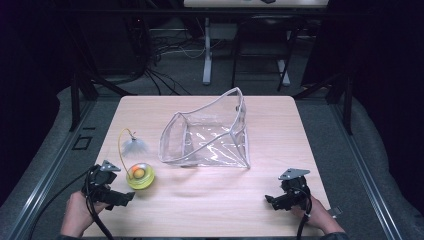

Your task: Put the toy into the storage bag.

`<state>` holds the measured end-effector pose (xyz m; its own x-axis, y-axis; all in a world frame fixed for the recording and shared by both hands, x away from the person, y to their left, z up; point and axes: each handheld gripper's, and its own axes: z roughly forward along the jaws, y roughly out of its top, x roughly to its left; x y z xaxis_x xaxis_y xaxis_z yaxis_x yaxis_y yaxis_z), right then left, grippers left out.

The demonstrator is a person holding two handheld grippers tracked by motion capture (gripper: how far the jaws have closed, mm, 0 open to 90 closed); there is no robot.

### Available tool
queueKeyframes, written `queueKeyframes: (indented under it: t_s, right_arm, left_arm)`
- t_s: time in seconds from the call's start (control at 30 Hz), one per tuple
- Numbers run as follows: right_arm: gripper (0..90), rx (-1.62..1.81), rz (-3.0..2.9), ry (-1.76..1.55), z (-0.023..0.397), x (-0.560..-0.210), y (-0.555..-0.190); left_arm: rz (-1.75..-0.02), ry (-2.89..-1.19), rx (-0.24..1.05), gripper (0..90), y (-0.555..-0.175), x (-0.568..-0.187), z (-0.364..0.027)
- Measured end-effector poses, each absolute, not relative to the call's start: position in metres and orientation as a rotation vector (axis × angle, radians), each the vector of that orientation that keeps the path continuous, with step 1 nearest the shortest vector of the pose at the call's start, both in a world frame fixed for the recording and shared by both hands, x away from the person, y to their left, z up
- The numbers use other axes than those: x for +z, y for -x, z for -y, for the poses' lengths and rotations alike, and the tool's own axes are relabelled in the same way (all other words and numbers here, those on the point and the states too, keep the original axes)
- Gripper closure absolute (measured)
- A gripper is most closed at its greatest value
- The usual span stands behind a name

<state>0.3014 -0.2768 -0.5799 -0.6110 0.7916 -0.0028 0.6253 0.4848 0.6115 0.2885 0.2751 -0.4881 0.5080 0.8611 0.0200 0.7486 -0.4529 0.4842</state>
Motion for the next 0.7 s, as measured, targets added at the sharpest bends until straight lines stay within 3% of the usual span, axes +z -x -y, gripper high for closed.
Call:
queueKeyframes:
  t_s: [0.7]
  right_arm:
    - [0.0, 0.838, -2.449, -1.199, 0.277, -0.580, -0.301]
  left_arm:
    - [-1.260, -2.346, 0.362, 1.2, -0.321, -0.446, -0.271]
